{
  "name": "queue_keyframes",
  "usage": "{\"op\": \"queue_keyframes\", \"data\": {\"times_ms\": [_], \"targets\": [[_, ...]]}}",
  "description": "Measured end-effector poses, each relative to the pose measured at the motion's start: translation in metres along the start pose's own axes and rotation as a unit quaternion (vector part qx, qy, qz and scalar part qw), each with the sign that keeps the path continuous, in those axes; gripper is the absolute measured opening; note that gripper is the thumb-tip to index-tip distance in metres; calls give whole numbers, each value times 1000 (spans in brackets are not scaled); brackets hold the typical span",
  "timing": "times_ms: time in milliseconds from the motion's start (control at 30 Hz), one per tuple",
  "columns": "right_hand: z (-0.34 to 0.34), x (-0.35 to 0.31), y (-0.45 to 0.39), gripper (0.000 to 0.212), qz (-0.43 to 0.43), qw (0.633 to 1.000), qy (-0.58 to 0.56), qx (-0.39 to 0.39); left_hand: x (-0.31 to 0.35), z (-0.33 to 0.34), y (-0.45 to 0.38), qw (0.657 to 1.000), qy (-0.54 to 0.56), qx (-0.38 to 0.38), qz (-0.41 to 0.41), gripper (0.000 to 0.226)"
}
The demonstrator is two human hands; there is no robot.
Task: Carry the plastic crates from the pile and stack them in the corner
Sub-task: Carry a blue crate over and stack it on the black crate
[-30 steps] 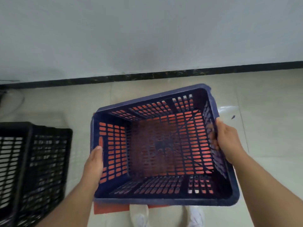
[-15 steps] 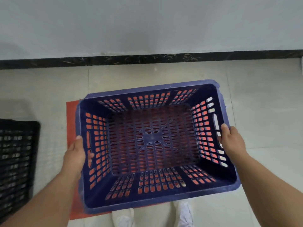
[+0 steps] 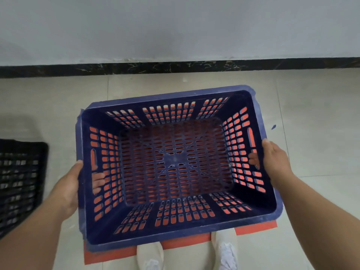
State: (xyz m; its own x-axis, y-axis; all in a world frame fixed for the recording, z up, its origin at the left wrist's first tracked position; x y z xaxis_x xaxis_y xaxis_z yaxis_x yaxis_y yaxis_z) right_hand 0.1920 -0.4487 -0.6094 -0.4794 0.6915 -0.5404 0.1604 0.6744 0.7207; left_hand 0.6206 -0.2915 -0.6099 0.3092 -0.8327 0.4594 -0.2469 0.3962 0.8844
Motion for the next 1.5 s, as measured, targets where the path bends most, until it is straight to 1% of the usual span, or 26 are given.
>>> {"op": "queue_keyframes", "data": {"times_ms": [67, 100, 233, 300, 433, 500, 600, 767, 833, 933, 967, 1033, 1200, 1333, 1500], "targets": [[-1, -1, -3, 43, 20, 999, -33, -4, 0, -2, -2, 999, 21, -27, 6, 50], [-1, -1, -4, 44, 24, 999, -45, -3, 0, -4, -4, 999, 29, -29, 12, 50], [3, 2, -5, 42, 23, 999, -46, 16, -11, -9, -14, 997, 60, 0, 38, 48], [2, 2, -6, 41, 23, 998, -50, 21, -13, -9, -18, 996, 82, 1, 45, 46], [2, -5, 6, 35, 31, 997, -76, 7, -9, -14, -9, 994, 95, 8, 62, 44], [0, -11, 19, 33, 33, 996, -79, 2, -11, -20, 4, 993, 98, 17, 57, 45], [-3, -24, 46, 32, 28, 998, -55, -17, -22, -35, 43, 990, 129, 23, 47, 46], [-10, -60, 102, 35, 11, 998, -6, -59, -42, -60, 133, 974, 220, 48, 26, 46], [-12, -76, 121, 34, -4, 997, 3, -80, -49, -73, 168, 964, 261, 55, 4, 45], [-12, -104, 152, 32, -3, 992, 40, -118, -56, -86, 227, 943, 327, 42, -33, 46], [-11, -118, 165, 33, -6, 990, 56, -132, -57, -90, 248, 937, 346, 46, -31, 47], [-6, -151, 191, 35, -20, 985, 77, -152, -57, -99, 290, 922, 380, 77, -7, 45], [25, -237, 244, 32, -69, 967, 110, -219, -44, -129, 380, 902, 390, 178, 42, 40], [61, -289, 275, 32, -116, 945, 132, -277, -44, -152, 429, 889, 400, 213, 66, 39], [115, -346, 315, 28, -173, 925, 152, -304, -53, -190, 462, 880, 414, 227, 45, 40]]}}
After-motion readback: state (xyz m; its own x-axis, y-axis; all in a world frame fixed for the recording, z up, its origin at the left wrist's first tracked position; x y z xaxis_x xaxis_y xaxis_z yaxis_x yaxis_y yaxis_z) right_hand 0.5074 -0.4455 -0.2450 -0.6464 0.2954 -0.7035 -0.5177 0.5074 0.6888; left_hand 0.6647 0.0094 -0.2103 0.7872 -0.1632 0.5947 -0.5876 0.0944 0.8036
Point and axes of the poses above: each hand's wrist, its own y-axis away from the middle knuckle, its own z-axis out of the palm, x = y × z, the point moved 4 cm from there along -y, towards the middle knuckle, and after that the axes turned 12 degrees about -x, right-handed, at the moved point
